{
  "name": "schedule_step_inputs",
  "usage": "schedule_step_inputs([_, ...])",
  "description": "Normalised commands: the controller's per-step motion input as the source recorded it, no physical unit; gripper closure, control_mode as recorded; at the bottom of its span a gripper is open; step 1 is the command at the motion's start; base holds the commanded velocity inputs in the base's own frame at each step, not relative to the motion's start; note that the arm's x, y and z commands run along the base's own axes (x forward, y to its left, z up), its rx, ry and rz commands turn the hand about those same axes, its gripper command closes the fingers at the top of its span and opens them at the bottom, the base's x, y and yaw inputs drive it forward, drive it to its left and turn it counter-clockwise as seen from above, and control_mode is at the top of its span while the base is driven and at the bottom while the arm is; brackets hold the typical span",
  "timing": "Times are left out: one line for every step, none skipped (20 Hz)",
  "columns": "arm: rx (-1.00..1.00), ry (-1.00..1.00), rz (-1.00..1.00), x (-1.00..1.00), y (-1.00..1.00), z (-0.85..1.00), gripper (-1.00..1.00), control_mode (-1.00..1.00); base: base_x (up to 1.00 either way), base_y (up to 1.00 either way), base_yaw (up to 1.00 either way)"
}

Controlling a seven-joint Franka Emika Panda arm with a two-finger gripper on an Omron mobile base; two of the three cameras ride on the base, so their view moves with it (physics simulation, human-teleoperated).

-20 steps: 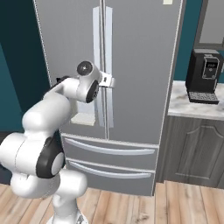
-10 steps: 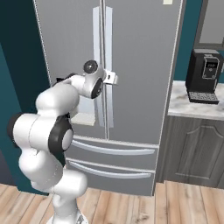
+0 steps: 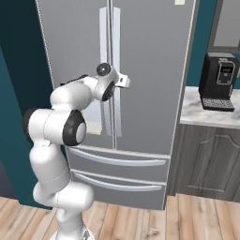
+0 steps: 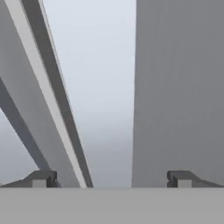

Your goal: Retrieve the apple and peach from the fridge and place them into the bowl on the dining table.

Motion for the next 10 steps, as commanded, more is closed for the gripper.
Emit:
schedule_step_inputs([0.0,0.0,0.01,0.52,-0.01,-0.15,-1.0,-1.0,0.0,0.0,0.0])
schedule_step_inputs([0.0,0.0,0.01,0.52,-0.01,-0.16,-1.0,-1.0,0.0,0.0,0.0])
schedule_step_inputs([0.0,0.0,0.01,0.51,0.0,-0.16,-1.0,-1.0,0.0,0.0,0.0])
schedule_step_inputs([0.0,0.0,0.01,0.49,0.0,-0.16,-1.0,-1.0,0.0,0.0,0.0])
schedule_step_inputs([0.0,0.0,0.01,0.48,-0.01,-0.16,-1.0,-1.0,0.0,0.0,0.0])
schedule_step_inputs([0.0,0.0,0.01,0.47,-0.03,-0.15,-1.0,-1.0,0.0,0.0,0.0])
schedule_step_inputs([0.0,-0.01,0.01,0.48,-0.06,-0.14,-1.0,-1.0,0.0,0.0,0.0])
schedule_step_inputs([0.0,-0.01,0.02,0.48,-0.15,-0.11,-1.0,-1.0,0.0,0.0,0.0])
schedule_step_inputs([0.01,-0.01,0.03,0.48,-0.18,-0.11,-1.0,-1.0,0.0,0.0,0.0])
schedule_step_inputs([0.0,-0.01,0.02,0.5,-0.11,-0.13,-1.0,-1.0,0.0,0.0,0.0])
